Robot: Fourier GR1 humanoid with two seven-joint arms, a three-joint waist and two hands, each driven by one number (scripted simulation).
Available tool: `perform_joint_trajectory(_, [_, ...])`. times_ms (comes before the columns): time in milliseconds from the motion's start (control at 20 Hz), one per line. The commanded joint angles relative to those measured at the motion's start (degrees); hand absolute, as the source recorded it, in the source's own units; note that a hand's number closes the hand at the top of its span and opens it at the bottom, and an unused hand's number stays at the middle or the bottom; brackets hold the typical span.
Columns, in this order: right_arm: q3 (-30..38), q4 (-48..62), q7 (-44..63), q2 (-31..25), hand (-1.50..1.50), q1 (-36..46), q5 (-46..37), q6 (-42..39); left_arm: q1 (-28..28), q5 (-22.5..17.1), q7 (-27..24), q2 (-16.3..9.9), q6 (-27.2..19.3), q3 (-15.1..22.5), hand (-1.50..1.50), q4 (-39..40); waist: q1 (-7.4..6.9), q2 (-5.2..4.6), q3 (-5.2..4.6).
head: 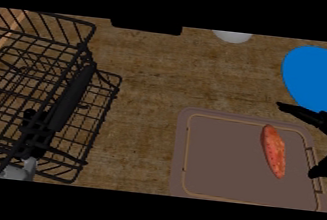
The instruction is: Pick the sweet potato from the tray and place it in the plate
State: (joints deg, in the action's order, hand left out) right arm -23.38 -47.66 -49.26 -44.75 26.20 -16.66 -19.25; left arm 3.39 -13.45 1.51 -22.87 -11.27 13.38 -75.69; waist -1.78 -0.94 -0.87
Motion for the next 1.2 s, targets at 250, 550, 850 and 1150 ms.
perform_joint_trajectory(250, [-5.18, 4.63, -0.92, 1.78, -1.5, 5.89, -8.07, -1.7, 5.01, -2.44, 2.31, 0.07, -0.05, -3.15, 0.0, -4.28, 0.45, 0.68, 0.92])
perform_joint_trajectory(550, [-7.12, 2.29, 1.07, 3.86, -1.5, 3.3, -10.07, 0.25, 5.73, -2.3, 2.72, 1.32, -0.91, -3.01, 0.0, -2.31, 1.81, 0.92, 0.86])
perform_joint_trajectory(850, [-6.11, 9.53, 1.52, 5.52, -1.5, 10.16, -12.06, -0.91, 7.62, -3.55, 3.73, -1.64, 2.23, -4.3, 0.0, -1.38, 0.96, 0.56, 0.91])
perform_joint_trajectory(1150, [-7.06, 7.53, 5.05, 10.17, -1.5, 8.51, -14.69, 2.65, 3.61, -3.52, 4.49, -3.1, 1.1, -4.2, 0.0, -6.67, 1.04, 0.97, 0.92])
